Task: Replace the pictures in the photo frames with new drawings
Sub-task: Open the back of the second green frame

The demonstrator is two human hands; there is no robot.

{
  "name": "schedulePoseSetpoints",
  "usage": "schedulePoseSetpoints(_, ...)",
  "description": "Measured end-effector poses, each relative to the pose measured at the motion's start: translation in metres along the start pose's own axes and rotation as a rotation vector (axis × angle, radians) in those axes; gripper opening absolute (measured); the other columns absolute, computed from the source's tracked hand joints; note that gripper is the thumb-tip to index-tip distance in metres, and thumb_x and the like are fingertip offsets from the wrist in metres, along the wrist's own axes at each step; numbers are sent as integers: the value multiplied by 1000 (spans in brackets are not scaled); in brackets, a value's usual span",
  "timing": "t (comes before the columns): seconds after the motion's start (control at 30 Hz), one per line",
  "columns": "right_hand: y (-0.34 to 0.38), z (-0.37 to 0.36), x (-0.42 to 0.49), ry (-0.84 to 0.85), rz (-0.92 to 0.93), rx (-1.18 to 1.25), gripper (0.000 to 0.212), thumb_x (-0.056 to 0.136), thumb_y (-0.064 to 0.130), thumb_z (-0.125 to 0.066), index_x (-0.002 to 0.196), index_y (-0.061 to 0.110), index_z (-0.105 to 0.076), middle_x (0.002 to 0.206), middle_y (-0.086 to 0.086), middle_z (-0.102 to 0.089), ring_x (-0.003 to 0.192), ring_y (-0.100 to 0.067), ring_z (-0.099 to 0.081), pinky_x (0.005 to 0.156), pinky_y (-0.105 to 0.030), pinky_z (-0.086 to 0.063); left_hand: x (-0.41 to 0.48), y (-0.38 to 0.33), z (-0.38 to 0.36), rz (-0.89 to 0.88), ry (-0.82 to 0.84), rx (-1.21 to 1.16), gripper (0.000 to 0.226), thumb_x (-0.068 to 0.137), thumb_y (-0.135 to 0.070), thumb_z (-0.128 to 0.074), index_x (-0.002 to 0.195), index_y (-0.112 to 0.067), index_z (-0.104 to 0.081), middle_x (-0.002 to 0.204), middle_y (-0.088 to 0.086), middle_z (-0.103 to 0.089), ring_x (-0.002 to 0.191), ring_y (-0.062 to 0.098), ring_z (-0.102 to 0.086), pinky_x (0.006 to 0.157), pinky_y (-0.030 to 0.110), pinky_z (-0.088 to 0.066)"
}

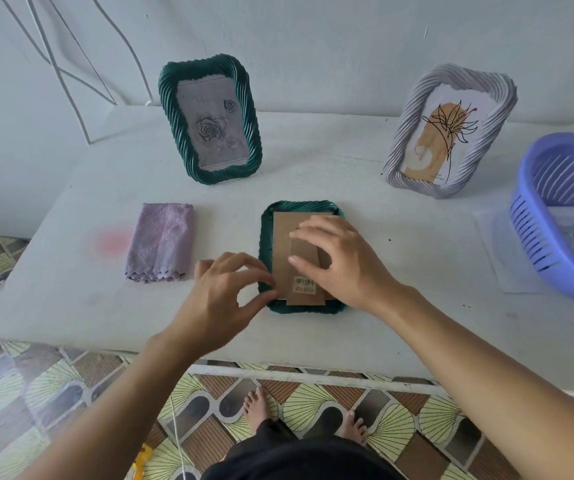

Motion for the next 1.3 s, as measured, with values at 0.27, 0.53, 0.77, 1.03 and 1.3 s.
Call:
schedulePoseSetpoints(0.27, -2, -16, -26, 51, -19, -13, 50, 88, 55, -62, 127, 23, -64, 141, 3, -50, 131, -16, -39, 115, -51, -31, -18, -4, -7, -39, -97, 28, 25, 93, -49, -58, 101, -36, -78, 105, -21, -66, 104, 10, -58, 81, 48, -37)
schedulePoseSetpoints(0.53, -5, -18, -28, 57, -4, -22, 48, 89, 55, -63, 128, 27, -62, 144, 5, -48, 134, -18, -37, 118, -43, -26, -14, 9, -9, 88, -87, -216, 18, 84, -50, -67, 92, -39, -78, 96, -23, -70, 94, 1, -65, 79, 54, -47)
schedulePoseSetpoints(0.77, -6, -18, -28, 67, -8, -11, 51, 88, 55, -63, 129, 26, -62, 144, 3, -50, 138, -17, -37, 120, -45, -21, -3, 11, -12, 111, 7, -301, 22, 78, -57, -66, 89, -42, -78, 98, -22, -69, 95, 7, -65, 85, 56, -48)
schedulePoseSetpoints(1.03, -8, -20, -28, 106, -16, 9, 54, 88, 58, -59, 131, 27, -60, 146, 4, -49, 140, -15, -37, 120, -35, -19, 10, 4, -12, 10, 146, -235, 21, 79, -64, -65, 92, -51, -74, 101, -26, -67, 94, 3, -65, 86, 58, -47)
schedulePoseSetpoints(1.3, -32, -8, -26, 197, -241, 432, 36, 103, 37, -49, 137, 33, -56, 144, 16, -52, 134, 4, -40, 113, -19, -30, 28, -19, 1, -16, 16, -22, 31, 91, -61, -54, 114, -45, -68, 117, -23, -61, 111, 6, -54, 89, 38, -32)
Point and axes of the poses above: each hand's wrist, its own x-axis towards the middle knuckle, its own z-axis out of the back of the hand, y = z × x, the point moved 10 cm from there along x, towards the middle knuckle
